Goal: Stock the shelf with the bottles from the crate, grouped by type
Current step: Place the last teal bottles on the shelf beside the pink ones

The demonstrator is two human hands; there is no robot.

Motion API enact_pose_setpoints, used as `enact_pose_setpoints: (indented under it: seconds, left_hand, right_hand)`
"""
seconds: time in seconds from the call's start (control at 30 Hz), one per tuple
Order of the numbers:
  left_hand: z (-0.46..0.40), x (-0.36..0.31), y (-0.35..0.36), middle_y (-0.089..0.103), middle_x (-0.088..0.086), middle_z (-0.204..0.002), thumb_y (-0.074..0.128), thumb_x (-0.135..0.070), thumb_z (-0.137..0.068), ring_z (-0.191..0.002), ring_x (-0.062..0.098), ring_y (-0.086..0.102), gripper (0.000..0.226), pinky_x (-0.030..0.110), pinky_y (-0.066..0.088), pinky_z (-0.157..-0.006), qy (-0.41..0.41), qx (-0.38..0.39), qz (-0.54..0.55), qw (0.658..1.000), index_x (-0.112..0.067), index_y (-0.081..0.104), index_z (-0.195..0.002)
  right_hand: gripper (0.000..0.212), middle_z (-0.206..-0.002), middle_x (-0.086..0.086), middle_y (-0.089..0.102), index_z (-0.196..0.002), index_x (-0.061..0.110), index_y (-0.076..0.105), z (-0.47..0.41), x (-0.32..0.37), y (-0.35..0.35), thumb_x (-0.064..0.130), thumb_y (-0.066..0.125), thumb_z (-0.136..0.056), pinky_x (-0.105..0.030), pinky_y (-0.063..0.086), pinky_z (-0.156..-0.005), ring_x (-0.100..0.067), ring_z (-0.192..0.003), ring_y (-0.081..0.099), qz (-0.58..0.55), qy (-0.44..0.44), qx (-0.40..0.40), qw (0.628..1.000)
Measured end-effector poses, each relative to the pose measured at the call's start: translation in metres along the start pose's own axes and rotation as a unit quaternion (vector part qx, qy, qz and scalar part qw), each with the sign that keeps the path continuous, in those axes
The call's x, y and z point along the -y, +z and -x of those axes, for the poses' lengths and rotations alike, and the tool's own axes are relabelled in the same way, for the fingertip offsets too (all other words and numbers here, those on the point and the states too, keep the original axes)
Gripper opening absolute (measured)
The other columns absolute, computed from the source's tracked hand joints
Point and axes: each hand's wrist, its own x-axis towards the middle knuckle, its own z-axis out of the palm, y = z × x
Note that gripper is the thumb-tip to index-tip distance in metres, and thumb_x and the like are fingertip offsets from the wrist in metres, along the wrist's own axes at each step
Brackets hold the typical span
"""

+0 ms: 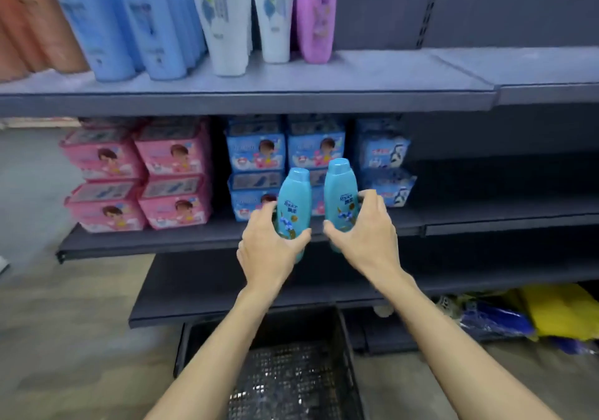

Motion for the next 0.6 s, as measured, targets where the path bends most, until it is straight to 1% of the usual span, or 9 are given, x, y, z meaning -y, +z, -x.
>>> enact_pose_setpoints:
  seconds: [0.07, 0.13, 0.23, 0.33, 0.4, 0.53, 0.6]
  left_hand:
    - [-0.002, -0.036, -0.003, 0.059, -0.012, -0.100, 0.079, -0.052, -0.065, -0.089, 0.011, 0.060, 0.062, 0.030, 0.044, -0.068, 0.029, -0.024, 0.007, 0.999, -0.028, 0.057, -0.117]
    - [-0.005, -0.074, -0.007, 0.058, -0.013, -0.098, 0.079, -0.053, -0.064, -0.088, 0.010, 0.060, 0.060, 0.028, 0.041, -0.066, 0.053, -0.043, 0.016, 0.998, -0.029, 0.057, -0.115]
    - [-0.013, -0.126, -0.017, 0.057, -0.015, -0.098, 0.078, -0.053, -0.063, -0.085, 0.008, 0.057, 0.057, 0.027, 0.037, -0.067, 0.084, -0.064, 0.027, 0.994, -0.031, 0.055, -0.110]
    - [-0.029, -0.168, -0.030, 0.059, -0.015, -0.096, 0.077, -0.055, -0.063, -0.084, 0.007, 0.058, 0.054, 0.029, 0.042, -0.065, 0.107, -0.084, 0.048, 0.990, -0.032, 0.055, -0.106]
    - [-0.043, -0.191, -0.039, 0.062, -0.014, -0.094, 0.078, -0.054, -0.062, -0.084, 0.008, 0.061, 0.052, 0.031, 0.047, -0.068, 0.118, -0.093, 0.074, 0.986, -0.032, 0.055, -0.103]
    - [-0.073, -0.228, -0.051, 0.065, -0.013, -0.091, 0.079, -0.051, -0.061, -0.082, 0.011, 0.062, 0.051, 0.029, 0.047, -0.067, 0.141, -0.103, 0.083, 0.981, -0.030, 0.051, -0.098]
    - [-0.088, -0.239, -0.052, 0.066, -0.013, -0.088, 0.081, -0.050, -0.061, -0.079, 0.013, 0.063, 0.051, 0.028, 0.046, -0.063, 0.145, -0.098, 0.080, 0.981, -0.027, 0.049, -0.095]
  right_hand:
    - [0.058, -0.097, 0.008, 0.043, -0.108, 0.022, 0.040, -0.014, 0.000, -0.034, 0.050, 0.076, -0.073, -0.028, 0.036, -0.063, -0.012, -0.081, 0.047, -0.004, -0.017, -0.020, 1.000]
    - [0.058, -0.098, 0.008, 0.043, -0.108, 0.021, 0.041, -0.028, 0.001, -0.070, 0.049, 0.077, -0.072, -0.028, 0.035, -0.064, -0.011, -0.080, 0.046, -0.014, -0.030, -0.036, 0.999]
    - [0.058, -0.099, 0.008, 0.045, -0.108, 0.022, 0.041, -0.054, 0.008, -0.118, 0.048, 0.078, -0.072, -0.030, 0.038, -0.065, -0.012, -0.081, 0.048, -0.022, -0.050, -0.054, 0.997]
    - [0.057, -0.100, 0.006, 0.049, -0.107, 0.022, 0.041, -0.081, 0.021, -0.156, 0.048, 0.078, -0.072, -0.034, 0.045, -0.067, -0.017, -0.083, 0.053, -0.040, -0.062, -0.072, 0.995]
    - [0.057, -0.102, 0.004, 0.051, -0.107, 0.020, 0.042, -0.099, 0.031, -0.177, 0.048, 0.078, -0.073, -0.039, 0.050, -0.073, -0.020, -0.087, 0.056, -0.047, -0.067, -0.085, 0.993]
    - [0.057, -0.102, 0.003, 0.050, -0.108, 0.019, 0.042, -0.134, 0.050, -0.203, 0.046, 0.078, -0.074, -0.041, 0.052, -0.076, -0.019, -0.090, 0.054, -0.055, -0.078, -0.105, 0.990]
    - [0.059, -0.104, 0.000, 0.050, -0.109, 0.017, 0.041, -0.152, 0.059, -0.207, 0.045, 0.079, -0.073, -0.043, 0.053, -0.079, -0.021, -0.093, 0.053, -0.055, -0.075, -0.104, 0.990]
